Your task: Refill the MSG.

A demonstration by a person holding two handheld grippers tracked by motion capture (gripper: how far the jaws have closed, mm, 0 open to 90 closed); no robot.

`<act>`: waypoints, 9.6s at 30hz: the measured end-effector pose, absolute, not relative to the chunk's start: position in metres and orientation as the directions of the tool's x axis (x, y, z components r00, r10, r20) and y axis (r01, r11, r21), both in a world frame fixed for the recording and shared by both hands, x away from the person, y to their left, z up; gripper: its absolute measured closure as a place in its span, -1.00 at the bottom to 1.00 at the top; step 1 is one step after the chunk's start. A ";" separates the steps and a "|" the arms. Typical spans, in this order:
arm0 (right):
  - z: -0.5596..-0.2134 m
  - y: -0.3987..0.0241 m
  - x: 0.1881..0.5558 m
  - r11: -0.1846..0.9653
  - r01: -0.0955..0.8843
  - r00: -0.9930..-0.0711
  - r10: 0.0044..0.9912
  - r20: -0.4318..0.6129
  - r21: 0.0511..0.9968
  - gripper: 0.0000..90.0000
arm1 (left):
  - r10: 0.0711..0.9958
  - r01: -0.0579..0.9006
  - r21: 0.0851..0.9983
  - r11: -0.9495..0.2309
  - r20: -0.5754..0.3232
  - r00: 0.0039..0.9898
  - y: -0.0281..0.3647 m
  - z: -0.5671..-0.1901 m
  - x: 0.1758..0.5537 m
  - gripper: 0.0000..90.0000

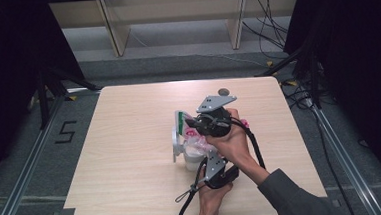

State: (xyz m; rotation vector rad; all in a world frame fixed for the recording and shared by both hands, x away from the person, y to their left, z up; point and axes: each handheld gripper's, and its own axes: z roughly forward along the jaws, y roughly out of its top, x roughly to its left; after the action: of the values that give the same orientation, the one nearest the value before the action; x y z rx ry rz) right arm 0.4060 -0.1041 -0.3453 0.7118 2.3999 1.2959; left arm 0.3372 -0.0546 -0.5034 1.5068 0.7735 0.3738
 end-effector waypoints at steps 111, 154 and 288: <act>-0.347 -0.097 0.405 0.487 0.247 -0.826 0.558 -0.080 0.837 0.98 | 0.649 0.232 0.969 0.082 -0.229 0.726 -0.052 -0.504 0.339 0.62; -0.345 -0.094 0.404 0.496 0.262 -0.824 0.562 -0.076 0.828 0.98 | 0.644 0.224 0.969 0.101 -0.235 0.728 -0.054 -0.503 0.339 0.62; -0.346 -0.088 0.402 0.531 0.222 -0.835 0.536 -0.122 0.818 0.98 | 0.634 0.225 0.966 0.131 -0.256 0.730 -0.054 -0.502 0.339 0.62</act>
State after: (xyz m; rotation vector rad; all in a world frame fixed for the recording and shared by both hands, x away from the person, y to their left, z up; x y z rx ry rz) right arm 0.4020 -0.0877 -0.3460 0.6252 2.4142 1.2157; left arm 0.3393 -0.0541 -0.5020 1.4439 0.7534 0.3424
